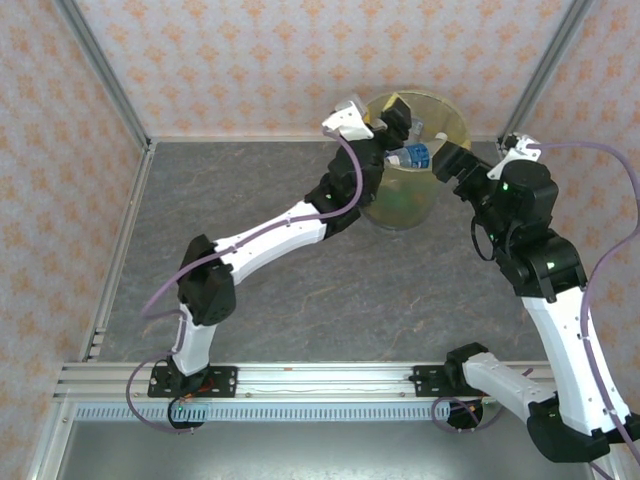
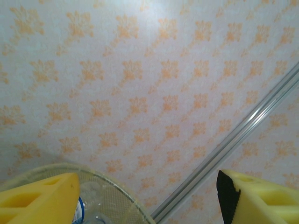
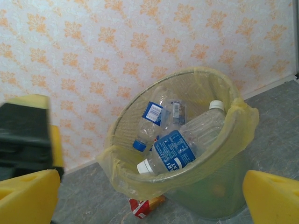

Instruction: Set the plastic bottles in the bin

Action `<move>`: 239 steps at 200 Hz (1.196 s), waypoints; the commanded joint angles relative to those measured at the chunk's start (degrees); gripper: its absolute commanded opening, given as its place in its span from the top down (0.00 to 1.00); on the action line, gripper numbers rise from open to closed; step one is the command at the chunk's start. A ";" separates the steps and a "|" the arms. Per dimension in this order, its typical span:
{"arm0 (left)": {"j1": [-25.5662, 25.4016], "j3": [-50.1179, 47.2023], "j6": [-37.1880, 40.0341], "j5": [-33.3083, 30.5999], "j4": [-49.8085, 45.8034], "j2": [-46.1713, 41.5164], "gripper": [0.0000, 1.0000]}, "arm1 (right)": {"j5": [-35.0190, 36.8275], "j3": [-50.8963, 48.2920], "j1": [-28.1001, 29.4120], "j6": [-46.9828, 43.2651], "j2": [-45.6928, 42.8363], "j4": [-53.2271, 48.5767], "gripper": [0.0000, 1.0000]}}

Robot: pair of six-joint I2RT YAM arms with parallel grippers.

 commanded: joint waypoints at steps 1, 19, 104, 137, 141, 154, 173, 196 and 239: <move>0.62 -4.08 -1.40 -1.73 -3.71 -5.51 0.23 | -2.51 0.37 0.24 0.13 1.64 0.75 0.00; 1.83 -7.71 -3.83 -1.60 -6.75 -9.10 0.23 | -3.70 -0.68 0.24 0.87 1.77 2.19 0.00; 9.17 -28.09 -12.43 2.58 -18.61 -22.10 0.01 | -7.91 -0.83 0.26 4.77 3.27 3.41 0.00; 12.55 -34.24 -12.51 7.20 -20.84 -22.90 0.01 | -9.11 -0.64 0.26 5.72 3.49 3.19 0.00; 13.02 -34.86 -12.61 7.81 -20.98 -22.76 0.01 | -9.22 -0.48 0.24 5.77 3.54 3.15 0.00; 15.09 -36.75 -13.46 11.73 -21.49 -21.85 0.01 | -9.86 0.15 0.26 6.00 3.92 2.98 0.00; 18.46 -38.73 -14.22 19.29 -21.07 -19.14 0.01 | -11.06 1.30 0.25 6.33 4.81 2.57 0.00; 20.31 -38.96 -13.17 24.41 -19.77 -14.84 0.04 | -12.22 2.01 0.33 6.88 5.32 1.85 0.00; 21.60 -30.48 -9.85 31.50 -20.45 -3.80 0.05 | -13.21 0.20 0.35 7.09 3.71 1.15 0.00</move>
